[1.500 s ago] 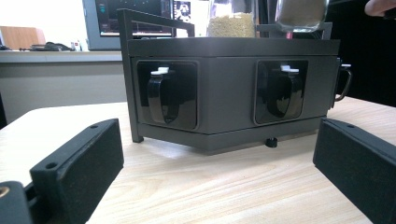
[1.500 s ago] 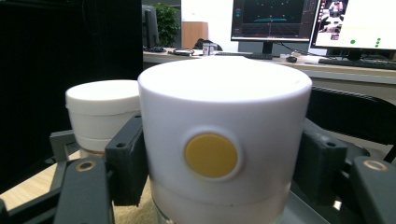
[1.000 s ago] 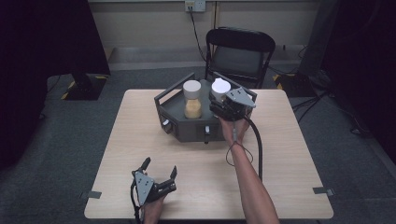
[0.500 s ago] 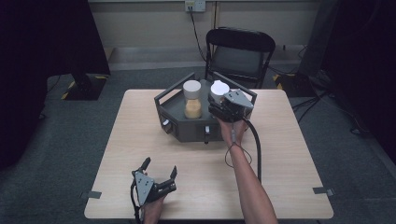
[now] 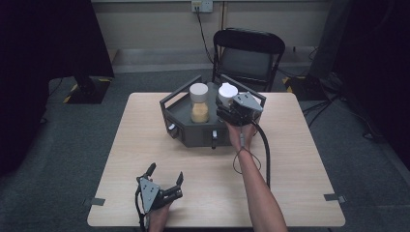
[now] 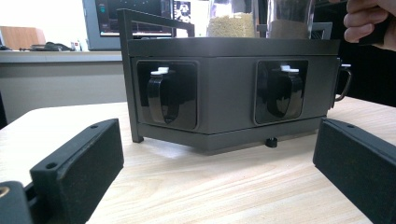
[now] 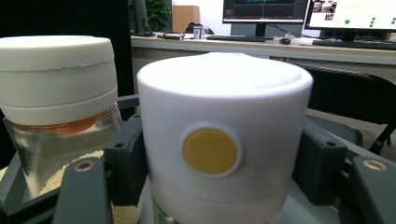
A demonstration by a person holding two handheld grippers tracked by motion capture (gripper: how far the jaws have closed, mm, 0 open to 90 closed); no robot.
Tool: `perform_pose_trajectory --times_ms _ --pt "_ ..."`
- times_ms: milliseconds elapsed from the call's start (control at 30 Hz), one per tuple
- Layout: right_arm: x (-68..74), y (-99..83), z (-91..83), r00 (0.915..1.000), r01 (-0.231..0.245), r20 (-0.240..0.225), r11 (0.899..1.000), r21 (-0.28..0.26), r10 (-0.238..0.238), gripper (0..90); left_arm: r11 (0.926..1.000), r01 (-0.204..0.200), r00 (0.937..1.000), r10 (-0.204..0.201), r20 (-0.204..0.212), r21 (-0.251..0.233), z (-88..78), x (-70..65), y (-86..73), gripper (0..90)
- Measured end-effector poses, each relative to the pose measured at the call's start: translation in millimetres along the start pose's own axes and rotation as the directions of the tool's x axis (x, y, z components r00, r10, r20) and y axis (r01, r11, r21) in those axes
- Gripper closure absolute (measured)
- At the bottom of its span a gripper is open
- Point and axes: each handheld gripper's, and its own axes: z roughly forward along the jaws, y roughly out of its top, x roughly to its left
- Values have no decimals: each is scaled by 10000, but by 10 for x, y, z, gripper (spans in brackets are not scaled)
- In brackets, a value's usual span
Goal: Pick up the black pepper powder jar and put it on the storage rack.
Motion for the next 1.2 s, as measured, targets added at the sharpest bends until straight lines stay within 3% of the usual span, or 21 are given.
perform_pose_trajectory --times_ms 267,367,600,1200 --pt "-16 7 6 10000 2 -41 9999 118 -1 278 10000 -2 10000 2 0 3 0 0 1 11" --pt "38 -19 -3 9995 142 299 9999 -70 -140 187 10000 -2 10000 2 1 4 0 0 1 11" --pt "90 -80 -45 9987 177 494 9981 -584 -149 1 10000 0 10000 0 1 2 0 0 0 11" --pt "98 -127 -224 9993 -59 362 9940 -1089 99 0 10000 -3 10000 3 0 3 0 0 1 11"
